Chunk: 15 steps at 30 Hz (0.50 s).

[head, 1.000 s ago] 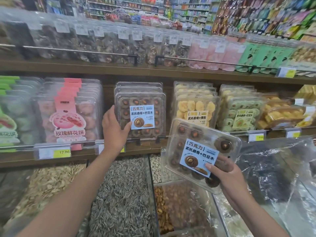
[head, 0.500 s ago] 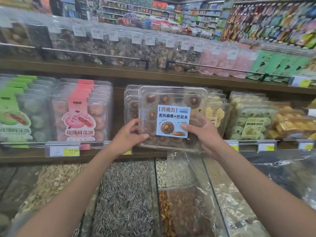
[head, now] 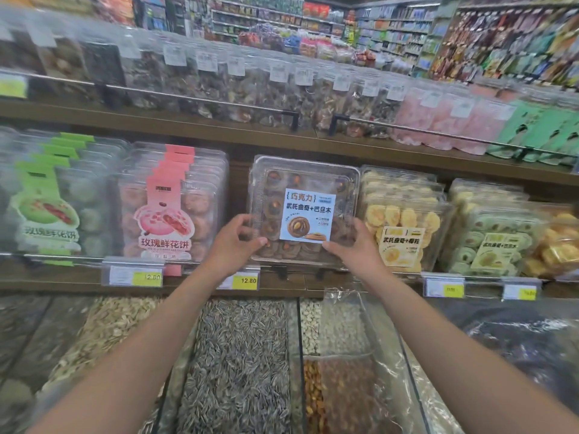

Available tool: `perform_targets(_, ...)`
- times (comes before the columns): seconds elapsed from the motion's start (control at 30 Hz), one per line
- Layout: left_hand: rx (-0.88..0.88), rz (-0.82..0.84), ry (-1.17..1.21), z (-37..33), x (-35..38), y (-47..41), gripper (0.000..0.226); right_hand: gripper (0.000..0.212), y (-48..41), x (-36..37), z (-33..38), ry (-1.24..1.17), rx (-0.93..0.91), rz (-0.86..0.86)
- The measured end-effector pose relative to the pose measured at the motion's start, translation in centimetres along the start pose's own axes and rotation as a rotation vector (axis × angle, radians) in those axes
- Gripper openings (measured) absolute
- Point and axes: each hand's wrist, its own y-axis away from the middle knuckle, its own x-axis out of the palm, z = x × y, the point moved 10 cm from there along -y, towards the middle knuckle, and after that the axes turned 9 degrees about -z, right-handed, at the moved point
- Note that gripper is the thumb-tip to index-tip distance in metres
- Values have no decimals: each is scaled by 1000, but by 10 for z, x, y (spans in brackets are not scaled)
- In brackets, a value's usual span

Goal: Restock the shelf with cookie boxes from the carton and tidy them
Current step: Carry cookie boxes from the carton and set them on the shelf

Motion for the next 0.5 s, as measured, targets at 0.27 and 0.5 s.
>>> perform_targets(0.27, 8, -14, -42, 8, 3, -11, 60, 89, -10, 14, -4, -1, 2, -39)
perform_targets(0.5, 43, -17, -70, 0, 3, -12, 62, 85, -14, 15, -1, -64, -3, -62)
